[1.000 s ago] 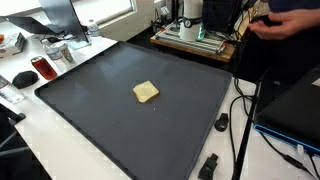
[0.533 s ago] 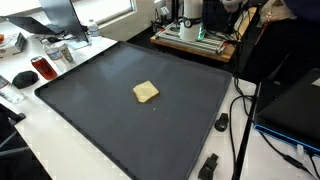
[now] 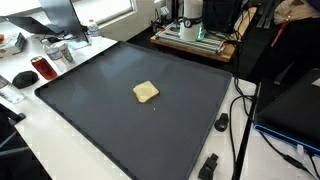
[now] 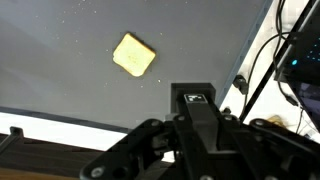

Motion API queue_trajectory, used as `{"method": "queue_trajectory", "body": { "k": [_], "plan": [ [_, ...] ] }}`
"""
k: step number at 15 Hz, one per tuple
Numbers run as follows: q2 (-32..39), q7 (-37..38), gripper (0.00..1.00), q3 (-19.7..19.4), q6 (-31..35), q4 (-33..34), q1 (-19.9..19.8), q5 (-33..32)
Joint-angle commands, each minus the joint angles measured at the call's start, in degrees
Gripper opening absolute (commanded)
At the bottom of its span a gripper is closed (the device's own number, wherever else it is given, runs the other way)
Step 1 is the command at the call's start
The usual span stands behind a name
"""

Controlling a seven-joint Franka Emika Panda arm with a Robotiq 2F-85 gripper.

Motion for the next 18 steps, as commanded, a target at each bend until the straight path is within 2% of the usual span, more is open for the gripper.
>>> {"method": "queue_trajectory", "body": {
  "k": [1,7,8,13,16,18],
  "plan": [
    [0.1,0.2,0.21,-0.2,-0.1,0.1,0.6,-0.2],
    [0.1,0.2,0.21,-0.2,-0.1,0.1,0.8,-0.2],
    [-0.3,-0.7,0.09,-0.4,1.6,-0.1,1.2,0.7],
    [8.6,4.5,0.09,1.4,8.4,4.1,-0.5,-2.7],
    [14.1,11.7,0.08,3.0,11.0,5.6,-2.4,-10.6],
    [18.0,16.0,0.08,2.7,11.5,7.1,-2.7,-14.3]
  ]
}}
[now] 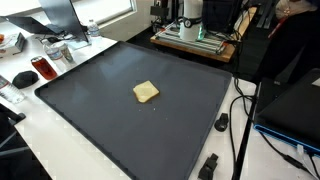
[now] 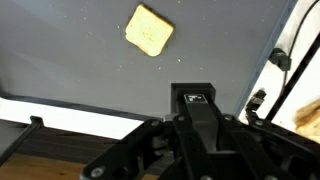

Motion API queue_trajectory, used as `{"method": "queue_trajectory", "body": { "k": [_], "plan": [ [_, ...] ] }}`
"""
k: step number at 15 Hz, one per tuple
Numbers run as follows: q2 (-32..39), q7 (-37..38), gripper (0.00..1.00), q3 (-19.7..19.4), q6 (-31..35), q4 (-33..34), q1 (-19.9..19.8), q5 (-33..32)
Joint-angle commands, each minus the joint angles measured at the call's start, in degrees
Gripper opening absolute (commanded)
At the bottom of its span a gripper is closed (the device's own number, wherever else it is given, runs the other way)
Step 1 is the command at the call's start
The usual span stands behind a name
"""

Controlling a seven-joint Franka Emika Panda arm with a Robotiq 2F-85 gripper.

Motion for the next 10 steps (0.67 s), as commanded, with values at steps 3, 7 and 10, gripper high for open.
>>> {"method": "queue_trajectory", "body": {
  "k": [3,7,10],
  "plan": [
    [12.0,12.3,0.08,-0.2,0.4,6.8,-1.2,-8.9],
    [19.6,19.7,0.08,-2.4,0.4,11.3,-0.1,-11.3],
    [24.5,26.1,0.08,-4.6,0.0,14.0,1.5,-15.6]
  ]
}}
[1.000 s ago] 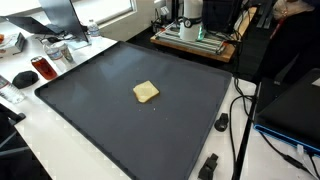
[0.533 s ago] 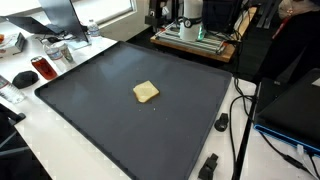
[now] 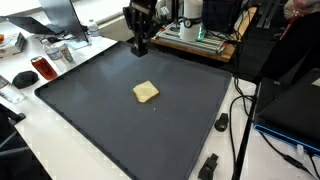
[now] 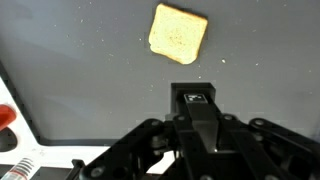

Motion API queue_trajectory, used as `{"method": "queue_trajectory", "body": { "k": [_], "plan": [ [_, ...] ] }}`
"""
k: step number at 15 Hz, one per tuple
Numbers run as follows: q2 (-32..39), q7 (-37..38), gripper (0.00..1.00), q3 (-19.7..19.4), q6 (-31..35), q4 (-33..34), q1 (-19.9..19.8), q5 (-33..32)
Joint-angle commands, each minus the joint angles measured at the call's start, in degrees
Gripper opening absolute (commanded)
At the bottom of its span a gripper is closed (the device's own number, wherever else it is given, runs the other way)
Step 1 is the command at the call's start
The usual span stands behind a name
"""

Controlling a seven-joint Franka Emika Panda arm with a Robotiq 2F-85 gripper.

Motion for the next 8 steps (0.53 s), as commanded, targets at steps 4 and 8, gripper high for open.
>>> {"method": "queue_trajectory", "body": {
  "k": [4,8],
  "plan": [
    [10.6,12.7,0.08,-5.1,-2.2,7.3,5.0,-9.2],
    [11.1,11.6,0.21,-6.1,-1.3,6.1,6.0,-7.6]
  ]
}}
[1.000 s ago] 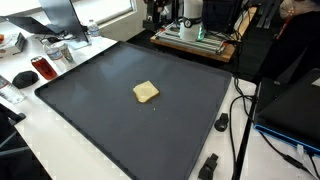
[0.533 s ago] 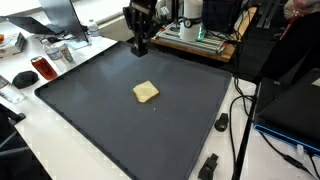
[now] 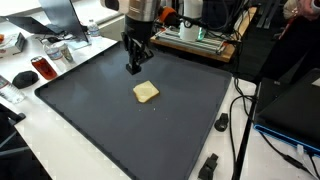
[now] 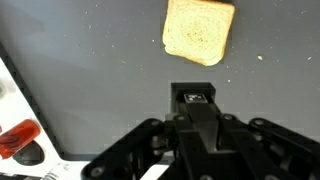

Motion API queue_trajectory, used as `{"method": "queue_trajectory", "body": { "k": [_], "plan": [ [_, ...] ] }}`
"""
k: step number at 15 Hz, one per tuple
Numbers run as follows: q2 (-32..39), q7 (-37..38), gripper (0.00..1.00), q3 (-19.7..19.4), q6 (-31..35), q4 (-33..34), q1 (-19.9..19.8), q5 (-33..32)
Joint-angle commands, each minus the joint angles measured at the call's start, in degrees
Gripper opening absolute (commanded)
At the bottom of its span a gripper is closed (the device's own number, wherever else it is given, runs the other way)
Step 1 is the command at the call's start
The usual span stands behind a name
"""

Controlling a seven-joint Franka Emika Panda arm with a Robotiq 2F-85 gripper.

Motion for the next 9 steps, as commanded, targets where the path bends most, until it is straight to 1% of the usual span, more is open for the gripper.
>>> {"method": "queue_trajectory", "body": {
  "k": [1,6,7,9],
  "plan": [
    [0.2,-0.3,0.21,-1.1,0.0,0.1,1.1,0.5],
    [0.0,-0.4,0.21,-1.3,0.0,0.1,1.1,0.4],
    [0.0,-0.4,0.06,-1.3,0.0,0.1,1.1,0.4],
    [1.8,2.7,0.06,-1.8,-0.6,1.6,2.1,-1.2]
  ]
}}
